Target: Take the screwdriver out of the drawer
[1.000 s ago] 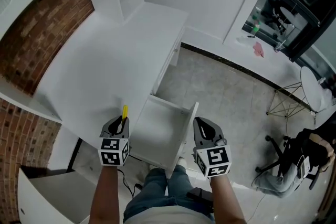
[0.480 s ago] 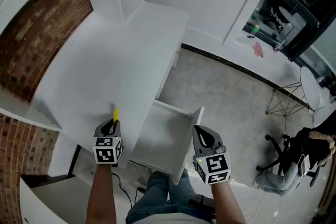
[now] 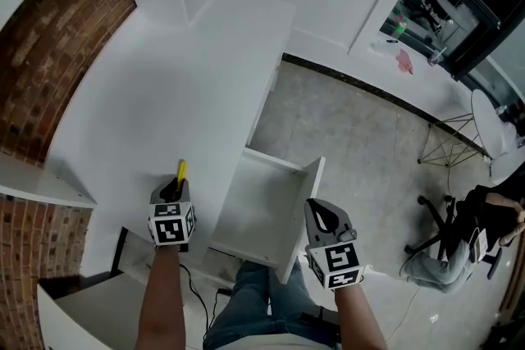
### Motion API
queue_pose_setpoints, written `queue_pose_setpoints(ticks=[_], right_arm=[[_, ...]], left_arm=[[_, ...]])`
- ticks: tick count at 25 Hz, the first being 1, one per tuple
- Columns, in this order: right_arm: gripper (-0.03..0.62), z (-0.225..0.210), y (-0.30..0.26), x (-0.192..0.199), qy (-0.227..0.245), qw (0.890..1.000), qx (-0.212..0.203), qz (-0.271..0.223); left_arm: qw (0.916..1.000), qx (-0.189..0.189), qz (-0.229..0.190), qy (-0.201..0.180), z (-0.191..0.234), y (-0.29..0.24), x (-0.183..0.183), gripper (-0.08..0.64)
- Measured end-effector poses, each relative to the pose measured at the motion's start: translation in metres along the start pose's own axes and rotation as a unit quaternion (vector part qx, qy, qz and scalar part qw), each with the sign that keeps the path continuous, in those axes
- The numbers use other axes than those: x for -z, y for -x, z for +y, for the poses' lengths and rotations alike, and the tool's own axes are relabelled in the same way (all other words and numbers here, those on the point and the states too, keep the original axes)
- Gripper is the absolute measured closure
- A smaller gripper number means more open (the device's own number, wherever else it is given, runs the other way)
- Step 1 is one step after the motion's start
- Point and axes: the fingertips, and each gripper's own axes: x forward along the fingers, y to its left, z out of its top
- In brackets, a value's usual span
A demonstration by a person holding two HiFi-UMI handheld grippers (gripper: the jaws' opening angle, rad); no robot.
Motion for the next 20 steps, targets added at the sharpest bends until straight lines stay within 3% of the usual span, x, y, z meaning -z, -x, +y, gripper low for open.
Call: queue_pose_setpoints(ticks=[2, 5, 10, 16, 20], right_arm=[[0.580, 0.000, 0.001, -0.001, 0.002, 1.000, 0.002, 0.000], [0.580, -0.001, 0.004, -0.004, 0.005, 1.000, 0.004, -0.004], [0.580, -0.004, 0.011, -0.021, 0.015, 1.000, 0.001, -0.025], [0.581, -0.001, 0.023, -0.055, 0.055, 0.996, -0.014, -0.062], [0.581, 0.008, 0.034, -0.076, 0.096, 0.991, -0.032, -0.089]], left_arm=[[1.0000, 0.003, 0.000, 0.001, -0.001, 0.000, 0.000, 0.475], [1.0000, 0.005, -0.002, 0.001, 0.000, 0.005, 0.001, 0.399], [0.9994, -0.005, -0.034, 0.001, 0.000, 0.029, -0.014, 0.399], [0.9915, -0.012, -0.129, -0.016, -0.008, 0.084, -0.049, 0.400], [0.9772, 0.000, -0.211, 0.017, -0.022, 0.133, -0.076, 0.427]])
